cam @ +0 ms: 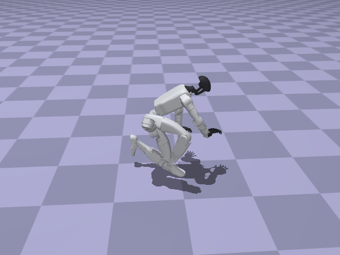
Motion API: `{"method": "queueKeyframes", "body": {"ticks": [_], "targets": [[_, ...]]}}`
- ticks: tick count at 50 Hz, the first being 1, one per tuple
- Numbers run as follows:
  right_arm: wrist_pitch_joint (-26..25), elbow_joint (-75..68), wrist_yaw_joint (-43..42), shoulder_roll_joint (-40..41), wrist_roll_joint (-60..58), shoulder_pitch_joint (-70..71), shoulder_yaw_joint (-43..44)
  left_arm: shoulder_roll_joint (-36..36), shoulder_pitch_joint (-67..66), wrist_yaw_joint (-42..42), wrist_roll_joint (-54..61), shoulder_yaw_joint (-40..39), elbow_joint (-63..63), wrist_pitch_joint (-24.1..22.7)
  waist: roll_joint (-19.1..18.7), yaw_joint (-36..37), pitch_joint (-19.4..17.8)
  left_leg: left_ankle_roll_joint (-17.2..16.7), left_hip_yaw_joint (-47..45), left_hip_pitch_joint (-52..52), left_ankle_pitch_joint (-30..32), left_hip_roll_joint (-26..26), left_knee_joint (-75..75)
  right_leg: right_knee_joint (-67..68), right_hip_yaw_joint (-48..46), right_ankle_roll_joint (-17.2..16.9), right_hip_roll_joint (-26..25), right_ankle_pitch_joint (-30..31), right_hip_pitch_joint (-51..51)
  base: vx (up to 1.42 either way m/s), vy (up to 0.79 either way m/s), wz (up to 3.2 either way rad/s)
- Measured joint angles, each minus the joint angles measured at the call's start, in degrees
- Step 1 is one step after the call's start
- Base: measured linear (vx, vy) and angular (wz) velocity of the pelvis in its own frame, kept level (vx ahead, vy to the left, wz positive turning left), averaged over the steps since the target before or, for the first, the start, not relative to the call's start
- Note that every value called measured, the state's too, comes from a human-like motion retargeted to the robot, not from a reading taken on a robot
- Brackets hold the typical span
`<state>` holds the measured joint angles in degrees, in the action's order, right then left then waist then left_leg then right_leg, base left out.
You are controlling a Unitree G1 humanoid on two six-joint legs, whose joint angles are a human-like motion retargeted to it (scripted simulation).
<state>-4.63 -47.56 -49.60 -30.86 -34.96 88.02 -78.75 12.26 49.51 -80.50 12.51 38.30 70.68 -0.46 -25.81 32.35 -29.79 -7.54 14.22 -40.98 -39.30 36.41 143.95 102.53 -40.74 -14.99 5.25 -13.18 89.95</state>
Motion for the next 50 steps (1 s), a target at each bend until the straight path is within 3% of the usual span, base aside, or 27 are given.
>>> {"method": "queueKeyframes", "body": {"ticks": [2, 4, 10, 18, 23, 28, 33, 35, 39, 42, 47, 50], "targets": [[-0.1, -2.5, 1.9, -4.1, 0.6, 0.1, -1.3, -0.4, 0.9, 0.5, -1.1, 1.1, 0.8, 0.6, 0.4, 0.4, 0.0, -0.1, 0.4, 0.0, -0.3, 0.8, -0.2, 0.2, 0.1, 0.0, 0.1, -0.2, 0.0, 0.01, -0.04, 0.07], [1.7, -7.1, 4.1, -6.5, 9.9, -2.6, 0.3, 1.3, 0.3, 0.7, -0.5, 0.1, 1.9, 1.1, 2.5, -1.8, 0.0, 0.3, 0.5, 0.2, -0.5, 1.1, -0.6, 0.7, 0.6, 0.0, 0.1, -0.4, 0.0, 0.06, -0.03, 0.18], [4.1, -28.8, 11.3, -21.2, 30.3, -8.5, 6.2, 11.5, -4.8, 0.2, -2.4, -3.0, 3.9, 1.9, 13.8, -12.1, 0.0, 1.6, -0.2, 1.4, -0.3, 0.6, -1.8, 2.9, 3.2, 0.1, 0.5, -2.1, 0.0, 0.1, 0.02, 0.23], [5.6, -37.8, 10.1, -41.4, 63.4, -7.7, 21.5, 27.3, -17.8, 1.8, 0.3, -14.7, 6.0, 3.5, 29.3, -31.3, 0.0, 4.4, -3.3, 3.6, 0.3, 3.8, -4.0, 6.0, 6.8, 0.1, 0.4, -3.0, 0.0, 0.13, 0.02, 0.17], [4.3, -43.1, 5.2, -48.6, 72.4, -2.6, 26.2, 33.3, -25.4, 2.0, 3.5, -21.6, 7.6, 3.1, 35.7, -40.6, 0.0, 5.5, -4.7, 4.5, 0.3, 5.4, -4.9, 7.2, 8.2, 0.1, 0.4, -3.1, 0.0, 0.08, 0.01, 0.13], [5.4, -44.4, -0.1, -49.3, 77.6, 2.7, 29.5, 34.6, -29.7, 1.1, 5.5, -26.3, 9.3, 2.4, 38.1, -46.0, 0.0, 6.1, -5.5, 4.7, 0.1, 5.4, -5.0, 7.6, 9.0, 0.1, 0.7, -3.7, 0.0, 0.0, 0.0, 0.0], [4.2, -42.4, 2.7, -42.4, 74.1, -0.2, 30.0, 32.8, -29.8, 0.2, 5.9, -26.3, 9.4, 3.6, 37.7, -45.6, 0.0, 8.1, -6.7, 5.5, 0.3, 4.2, -4.7, 7.4, 10.8, 0.2, 0.1, -3.9, 0.0, -0.03, 0.02, 0.02], [4.4, -41.8, 4.4, -38.6, 70.1, -2.9, 30.1, 31.2, -27.3, 0.9, 4.4, -24.5, 8.7, 3.2, 35.1, -42.9, 0.0, 6.3, -6.2, 4.8, 0.1, 4.3, -4.3, 6.7, 9.2, 0.1, 0.3, -4.0, 0.0, -0.06, 0.02, -0.27], [4.7, -39.6, 11.1, -28.8, 60.5, -13.3, 23.0, 26.8, -20.2, 0.2, 2.9, -17.2, 8.5, 2.8, 29.7, -34.3, 0.0, 5.8, -5.3, 3.7, 0.2, 4.2, -3.4, 5.0, 7.8, 0.1, -0.5, -3.1, 0.0, -0.09, 0.03, -0.32], [8.5, -33.5, 12.6, -21.5, 57.2, -19.2, 18.2, 21.5, -14.5, -0.6, 2.5, -11.8, 8.3, 1.9, 24.2, -26.8, 0.0, 5.5, -4.5, 2.9, 0.2, 4.1, -2.6, 3.6, 6.4, 0.1, -1.0, -2.3, 0.0, -0.12, 0.03, -0.3], [10.3, -15.1, 3.5, -11.9, 41.4, -20.3, 23.9, 9.7, -6.1, 1.2, 0.9, -6.3, 6.6, 3.6, 11.9, -13.6, 0.0, 4.7, -2.6, 0.9, -0.2, 3.6, -0.9, 1.7, 3.8, 0.1, -0.9, -1.6, 0.0, -0.12, 0.02, -0.23], [6.1, -5.1, -1.9, -9.4, 24.2, -15.0, 14.7, 2.9, -0.8, 0.2, 1.5, -1.6, 4.5, 1.9, 4.7, -4.6, 0.0, 4.9, -1.5, -0.4, -0.7, 3.7, 0.2, 0.8, 1.9, 0.1, -0.5, -1.0, 0.0, -0.11, -0.02, -0.22]]}}
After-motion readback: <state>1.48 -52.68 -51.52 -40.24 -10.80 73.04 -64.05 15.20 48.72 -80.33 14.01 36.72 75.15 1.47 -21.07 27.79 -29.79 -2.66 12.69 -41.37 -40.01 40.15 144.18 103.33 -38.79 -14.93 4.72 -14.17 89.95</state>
